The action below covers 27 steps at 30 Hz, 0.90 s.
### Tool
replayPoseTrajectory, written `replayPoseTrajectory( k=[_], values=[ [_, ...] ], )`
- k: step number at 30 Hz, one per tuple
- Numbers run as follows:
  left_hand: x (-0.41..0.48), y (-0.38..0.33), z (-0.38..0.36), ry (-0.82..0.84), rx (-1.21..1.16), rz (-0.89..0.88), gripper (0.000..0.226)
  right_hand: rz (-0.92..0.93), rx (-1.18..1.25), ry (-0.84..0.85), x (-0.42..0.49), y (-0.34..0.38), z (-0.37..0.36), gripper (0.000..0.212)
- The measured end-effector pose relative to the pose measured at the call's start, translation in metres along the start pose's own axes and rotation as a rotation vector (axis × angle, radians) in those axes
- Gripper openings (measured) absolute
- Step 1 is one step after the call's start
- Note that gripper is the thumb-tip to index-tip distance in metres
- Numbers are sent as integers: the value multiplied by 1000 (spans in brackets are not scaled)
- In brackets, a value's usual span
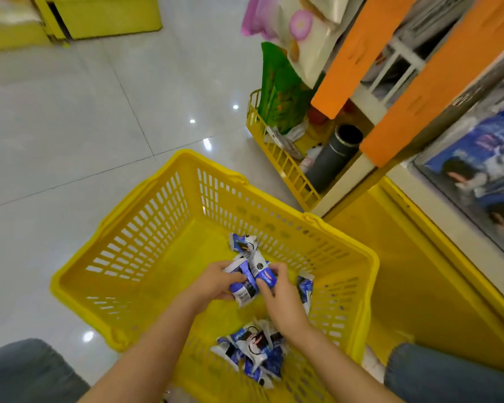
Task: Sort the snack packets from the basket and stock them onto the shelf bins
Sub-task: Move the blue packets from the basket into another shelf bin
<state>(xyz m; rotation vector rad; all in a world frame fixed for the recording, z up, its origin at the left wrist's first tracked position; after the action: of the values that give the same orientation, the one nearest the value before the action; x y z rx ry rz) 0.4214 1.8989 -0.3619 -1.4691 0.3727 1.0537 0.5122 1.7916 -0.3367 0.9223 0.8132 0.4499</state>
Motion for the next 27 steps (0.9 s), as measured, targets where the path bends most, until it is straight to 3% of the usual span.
replayPoseTrajectory(
  k=[3, 8, 10, 13, 15, 21, 24, 27],
  values=[
    [-15, -12, -6, -47, -95, 12, 17, 129, 25, 47, -17, 23, 5, 36],
    [-42, -35, -20, 125, -356, -71, 29, 240, 102, -52, -33, 58, 36, 20],
    [-50, -47, -25, 158, -351, -122, 39, 251, 118, -64, -41, 68, 46, 30],
    [-64, -71, -29, 128, -283, -249, 28, 208, 213, -75, -53, 77, 57, 59],
    [-73, -85, -27, 68, -207, -313, 28, 188, 227, -69, -59, 84, 64, 66],
    [-112, -132, -23, -58, 82, -494, 17, 222, 318, -75, -76, 117, 92, 18],
    [-133, -150, -23, 41, 115, -514, 29, 184, 360, -103, -80, 133, 115, 13],
    [-151, -169, -23, 144, 25, -586, 39, 140, 595, -130, -90, 151, 140, 19]
  ],
)
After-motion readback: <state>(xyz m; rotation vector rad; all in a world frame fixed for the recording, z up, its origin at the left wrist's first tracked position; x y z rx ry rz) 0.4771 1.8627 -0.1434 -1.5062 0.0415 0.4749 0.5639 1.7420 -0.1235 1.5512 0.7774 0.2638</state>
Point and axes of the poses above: each hand's wrist, its own x-axis towards the middle knuckle, its own z-axis out of the back of the hand, y = z × x, the point moved 7 cm from there along x, towards the middle knuckle, and after that the axes turned 13 degrees about x, right-handed, at the moved point
